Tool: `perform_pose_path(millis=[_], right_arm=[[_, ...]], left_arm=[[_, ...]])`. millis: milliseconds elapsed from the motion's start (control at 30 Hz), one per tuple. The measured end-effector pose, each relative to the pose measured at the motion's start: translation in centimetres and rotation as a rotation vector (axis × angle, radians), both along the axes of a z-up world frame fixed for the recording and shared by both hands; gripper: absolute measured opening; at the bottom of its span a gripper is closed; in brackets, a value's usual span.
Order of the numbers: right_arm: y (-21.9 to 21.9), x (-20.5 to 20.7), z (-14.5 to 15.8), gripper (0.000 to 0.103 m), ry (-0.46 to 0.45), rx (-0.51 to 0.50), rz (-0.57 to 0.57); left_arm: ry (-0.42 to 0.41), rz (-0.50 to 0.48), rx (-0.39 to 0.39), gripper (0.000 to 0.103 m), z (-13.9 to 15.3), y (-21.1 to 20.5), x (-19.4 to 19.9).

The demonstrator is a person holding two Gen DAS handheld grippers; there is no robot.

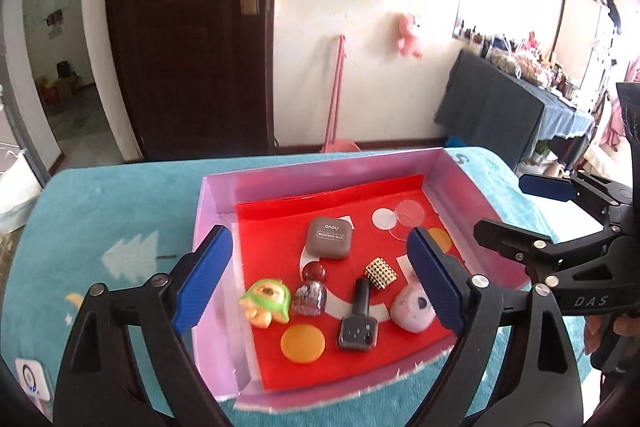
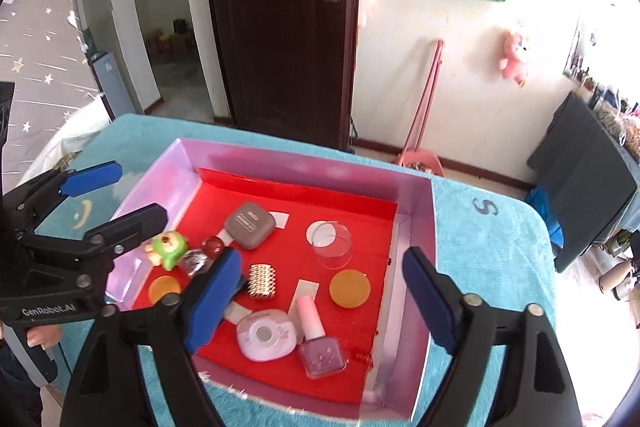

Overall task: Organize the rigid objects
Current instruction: 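Lift both tools out of the box and hold them above it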

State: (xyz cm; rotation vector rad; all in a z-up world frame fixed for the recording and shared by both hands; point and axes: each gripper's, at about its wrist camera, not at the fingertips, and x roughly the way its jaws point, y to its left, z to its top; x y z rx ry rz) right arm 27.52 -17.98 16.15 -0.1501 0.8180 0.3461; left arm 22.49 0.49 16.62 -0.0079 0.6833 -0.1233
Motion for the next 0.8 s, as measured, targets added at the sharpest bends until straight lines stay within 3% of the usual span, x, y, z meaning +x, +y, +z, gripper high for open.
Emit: perform_pose_path(millis=[300,400,633,800], right_arm=[[-0.9,-5.2,2.0,0.103,-0.118,0.037,-0.002],[-1.4,-6.5,1.9,0.103,-0.153,0.054,-0.017],[-2.3,-8.0,-0.2,0.103,-0.212,0.069,-0.055],[-2.1,-7.8,-2.6,0.103,-0.265,0.039,-0.064]], left_arm=[[-0.119,0.057,0.048,0.097,0.9,-0.6,-5.1],[-0.133,0.075,0.049,0.097,0.2,-0.2,-6.1],[-0.161,0.122,0.079,0.097,-2.6,-0.4,-6.2],[-0.153,0.133,0.049,0.097,-4.9,-0.4,-4.7]])
